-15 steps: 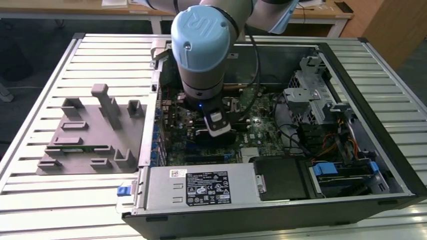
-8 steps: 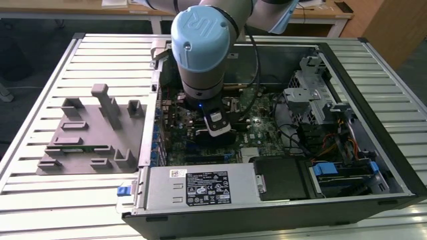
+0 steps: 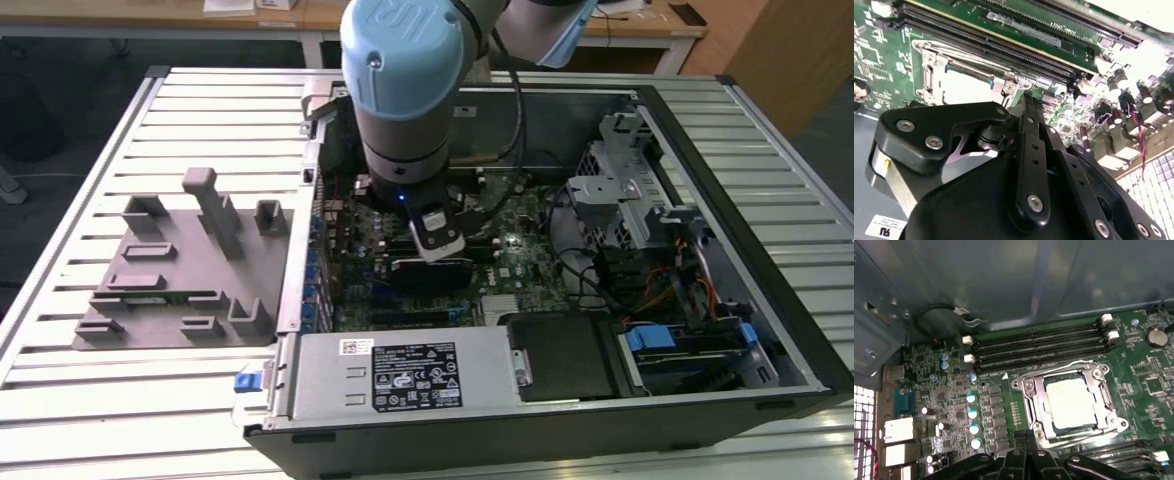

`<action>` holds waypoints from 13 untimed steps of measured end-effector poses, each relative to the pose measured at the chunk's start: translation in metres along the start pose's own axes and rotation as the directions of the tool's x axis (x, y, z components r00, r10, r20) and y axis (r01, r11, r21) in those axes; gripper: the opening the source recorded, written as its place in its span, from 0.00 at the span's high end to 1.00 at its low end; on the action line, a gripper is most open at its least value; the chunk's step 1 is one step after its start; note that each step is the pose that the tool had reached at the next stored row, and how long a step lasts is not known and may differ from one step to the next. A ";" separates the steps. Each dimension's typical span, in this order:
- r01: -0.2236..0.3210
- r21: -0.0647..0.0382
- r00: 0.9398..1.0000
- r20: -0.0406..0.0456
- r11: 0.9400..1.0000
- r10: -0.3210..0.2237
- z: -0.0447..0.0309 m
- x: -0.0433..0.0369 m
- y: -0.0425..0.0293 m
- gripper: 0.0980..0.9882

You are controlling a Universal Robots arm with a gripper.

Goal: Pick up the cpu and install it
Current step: 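Install the second cpu locking lever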

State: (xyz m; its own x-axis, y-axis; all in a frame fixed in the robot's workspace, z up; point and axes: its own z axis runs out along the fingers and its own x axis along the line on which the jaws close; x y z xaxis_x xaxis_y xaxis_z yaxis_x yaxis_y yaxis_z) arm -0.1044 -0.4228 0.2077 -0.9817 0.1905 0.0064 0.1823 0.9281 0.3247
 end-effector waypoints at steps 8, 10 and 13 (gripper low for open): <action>-0.008 0.085 1.000 0.020 0.996 0.007 0.0006 -0.0145 0.0039 0.99; -0.008 0.091 1.000 0.022 0.996 0.006 0.0021 -0.0154 0.0084 0.99; -0.008 0.100 1.000 0.023 0.995 0.005 0.0058 -0.0143 0.0193 0.99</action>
State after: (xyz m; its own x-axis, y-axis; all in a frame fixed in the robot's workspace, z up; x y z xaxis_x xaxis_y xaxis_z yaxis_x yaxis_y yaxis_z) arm -0.0865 -0.4058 0.2083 -0.9791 0.2030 -0.0139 0.1945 0.9540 0.2282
